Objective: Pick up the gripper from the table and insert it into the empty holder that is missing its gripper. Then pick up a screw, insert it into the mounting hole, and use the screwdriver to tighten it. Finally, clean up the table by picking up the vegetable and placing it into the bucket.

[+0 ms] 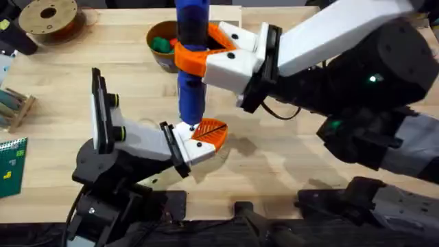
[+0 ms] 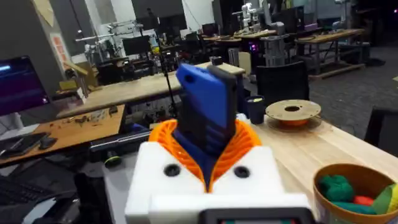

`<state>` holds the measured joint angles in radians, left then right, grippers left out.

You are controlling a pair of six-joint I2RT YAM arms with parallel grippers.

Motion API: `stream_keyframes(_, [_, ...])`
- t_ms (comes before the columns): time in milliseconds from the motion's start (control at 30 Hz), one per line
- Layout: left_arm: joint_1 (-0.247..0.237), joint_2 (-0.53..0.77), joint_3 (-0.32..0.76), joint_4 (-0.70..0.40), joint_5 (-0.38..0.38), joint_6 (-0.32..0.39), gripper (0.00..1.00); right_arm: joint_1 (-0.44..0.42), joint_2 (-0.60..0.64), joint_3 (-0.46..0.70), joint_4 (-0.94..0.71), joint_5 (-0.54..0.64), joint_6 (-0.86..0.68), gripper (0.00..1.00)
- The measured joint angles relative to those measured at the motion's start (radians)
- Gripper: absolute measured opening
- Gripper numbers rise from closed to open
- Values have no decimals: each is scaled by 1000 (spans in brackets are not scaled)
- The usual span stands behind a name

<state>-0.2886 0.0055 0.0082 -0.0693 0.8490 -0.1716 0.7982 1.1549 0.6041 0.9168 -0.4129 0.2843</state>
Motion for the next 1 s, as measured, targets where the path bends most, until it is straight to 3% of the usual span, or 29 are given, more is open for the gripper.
stream_keyframes(500, [0,0,0,0,0,0,10,0,0,0,6,0,0,30])
stream_keyframes(733, [0,0,0,0,0,0,10,-12,-15,0,251,7,25,30])
stream_keyframes(1000, [0,0,0,0,0,0,10,-31,-19,1,91,12,13,30])
